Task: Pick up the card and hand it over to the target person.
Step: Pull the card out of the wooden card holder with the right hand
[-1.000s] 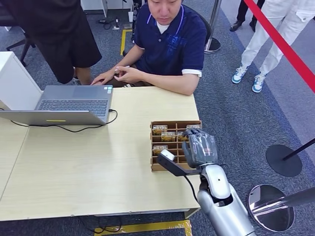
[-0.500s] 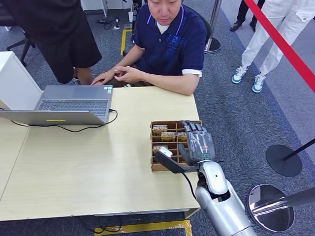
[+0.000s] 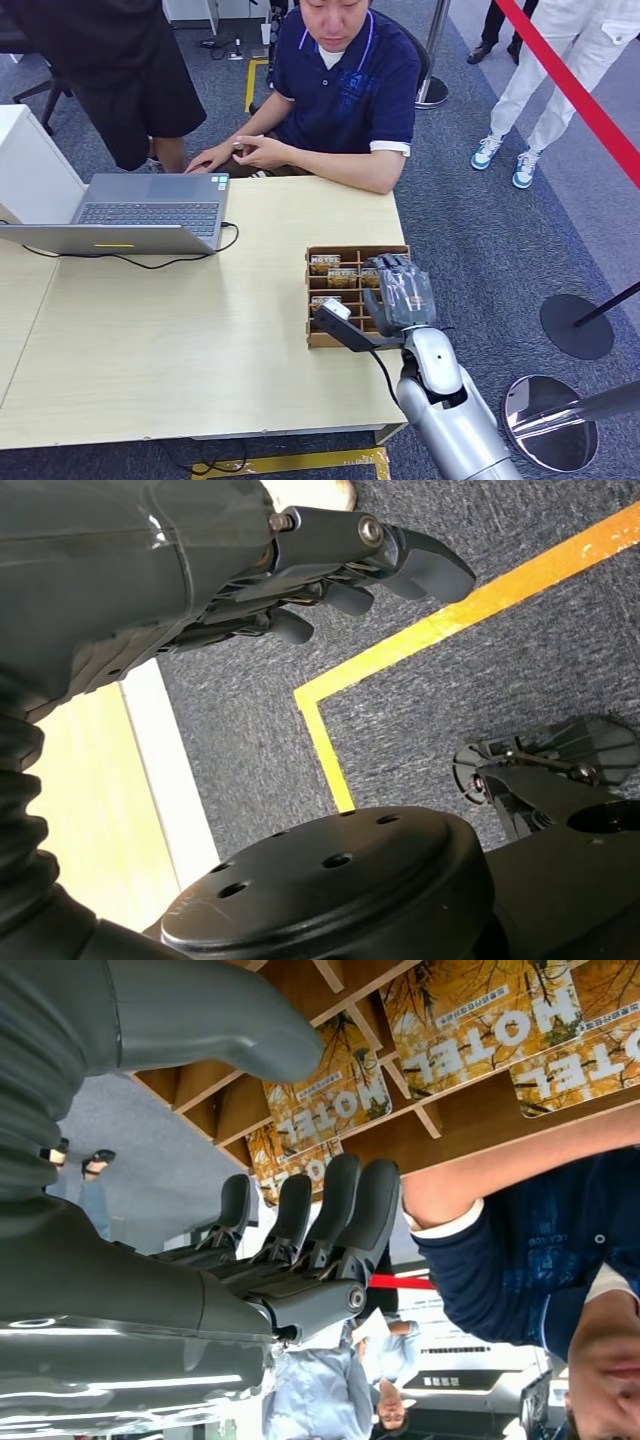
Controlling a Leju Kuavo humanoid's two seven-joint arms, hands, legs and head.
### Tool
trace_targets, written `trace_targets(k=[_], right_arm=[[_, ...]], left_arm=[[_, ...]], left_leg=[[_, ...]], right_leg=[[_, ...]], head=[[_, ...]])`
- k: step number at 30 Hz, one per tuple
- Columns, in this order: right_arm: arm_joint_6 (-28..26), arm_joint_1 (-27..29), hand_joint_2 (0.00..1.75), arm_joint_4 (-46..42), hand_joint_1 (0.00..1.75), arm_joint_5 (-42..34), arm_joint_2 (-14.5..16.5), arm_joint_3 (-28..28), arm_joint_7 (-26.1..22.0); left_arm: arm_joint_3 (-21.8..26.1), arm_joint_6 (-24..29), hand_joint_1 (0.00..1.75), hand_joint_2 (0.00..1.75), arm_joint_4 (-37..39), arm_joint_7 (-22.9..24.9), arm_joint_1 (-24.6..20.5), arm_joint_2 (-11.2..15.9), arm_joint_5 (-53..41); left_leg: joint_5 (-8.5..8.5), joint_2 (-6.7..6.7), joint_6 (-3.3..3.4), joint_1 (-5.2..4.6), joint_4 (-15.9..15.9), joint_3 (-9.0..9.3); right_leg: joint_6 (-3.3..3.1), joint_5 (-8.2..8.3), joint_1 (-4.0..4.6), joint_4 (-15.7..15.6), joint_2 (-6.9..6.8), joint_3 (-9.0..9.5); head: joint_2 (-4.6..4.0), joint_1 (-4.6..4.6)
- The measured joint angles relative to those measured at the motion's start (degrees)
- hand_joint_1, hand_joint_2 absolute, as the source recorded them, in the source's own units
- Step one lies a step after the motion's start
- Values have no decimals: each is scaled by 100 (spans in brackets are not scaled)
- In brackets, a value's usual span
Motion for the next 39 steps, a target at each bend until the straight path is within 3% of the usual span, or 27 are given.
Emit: trace_targets(k=[39], right_arm=[[-70, 81, 175, -20, 85, -25, 29, -341, 20]], left_arm=[[3, -43, 0, 175, 0, -18, 1, -2, -65]], left_leg=[[1, -6, 0, 0, 0, 1]], right_leg=[[0, -1, 0, -1, -6, 2]], head=[[0, 0]])
